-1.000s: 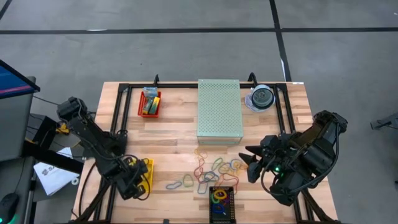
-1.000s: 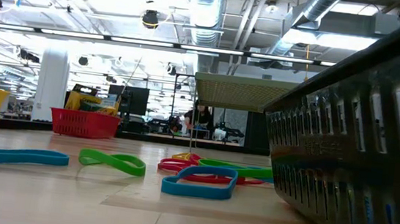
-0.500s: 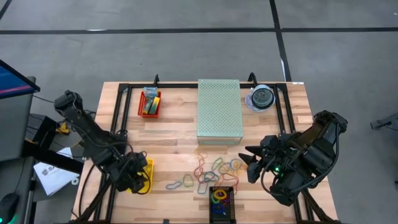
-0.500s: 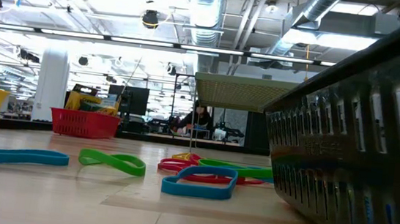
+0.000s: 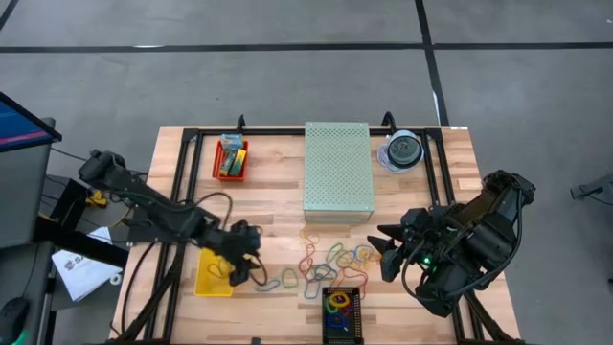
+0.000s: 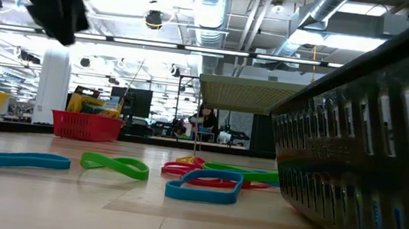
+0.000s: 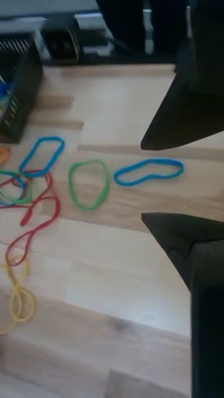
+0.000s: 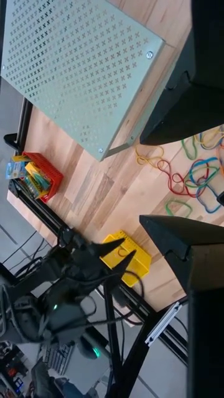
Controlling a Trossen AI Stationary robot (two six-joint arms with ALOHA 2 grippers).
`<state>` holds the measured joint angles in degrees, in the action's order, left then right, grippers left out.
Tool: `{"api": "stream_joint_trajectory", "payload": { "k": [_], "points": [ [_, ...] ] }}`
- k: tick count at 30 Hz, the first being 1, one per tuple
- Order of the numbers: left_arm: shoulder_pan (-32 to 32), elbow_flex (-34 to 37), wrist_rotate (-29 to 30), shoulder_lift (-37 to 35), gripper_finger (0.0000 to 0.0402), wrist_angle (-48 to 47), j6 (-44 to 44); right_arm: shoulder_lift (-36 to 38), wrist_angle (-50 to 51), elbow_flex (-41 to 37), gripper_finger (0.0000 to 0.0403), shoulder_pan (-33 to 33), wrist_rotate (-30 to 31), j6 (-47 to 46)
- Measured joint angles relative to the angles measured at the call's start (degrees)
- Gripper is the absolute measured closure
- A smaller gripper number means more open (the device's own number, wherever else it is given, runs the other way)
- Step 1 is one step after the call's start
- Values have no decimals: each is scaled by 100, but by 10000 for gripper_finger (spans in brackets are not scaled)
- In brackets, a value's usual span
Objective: Pick & Place Office Desk Supplies
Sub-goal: Put the blue rubber band into the yellow bin
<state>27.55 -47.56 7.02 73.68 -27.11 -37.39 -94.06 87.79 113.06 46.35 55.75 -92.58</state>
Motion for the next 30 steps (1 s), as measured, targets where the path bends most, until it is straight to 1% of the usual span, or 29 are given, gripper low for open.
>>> {"api": "stream_joint_trajectory", "payload": {
  "k": [3, 5, 8, 12, 19, 23, 27, 30],
  "points": [
    [-268, -204, -438, 537, 236, -109, 117, 0, -13, 0, 212, 0, 0, 0],
    [-336, -347, -681, 915, 236, -78, 236, 0, -13, 0, 212, 0, 0, 0],
    [-276, -611, -744, 1405, 235, -13, 536, 0, -12, 0, 212, 0, 0, 0],
    [-143, -815, -705, 1855, 241, 179, 573, 0, -10, 0, 212, 13, -2, 0],
    [170, -814, -612, 2458, 268, 480, 377, 0, -4, 0, 212, 15, -8, 0],
    [252, -814, -415, 2706, 282, 714, 236, 0, -4, -2, 212, 44, -26, 0],
    [258, -812, -117, 2845, 291, 708, 25, 0, -2, -2, 212, 98, -63, 0],
    [258, -810, -43, 2938, 295, 783, -42, 0, 8, -2, 212, 131, -115, -27]
  ]
}}
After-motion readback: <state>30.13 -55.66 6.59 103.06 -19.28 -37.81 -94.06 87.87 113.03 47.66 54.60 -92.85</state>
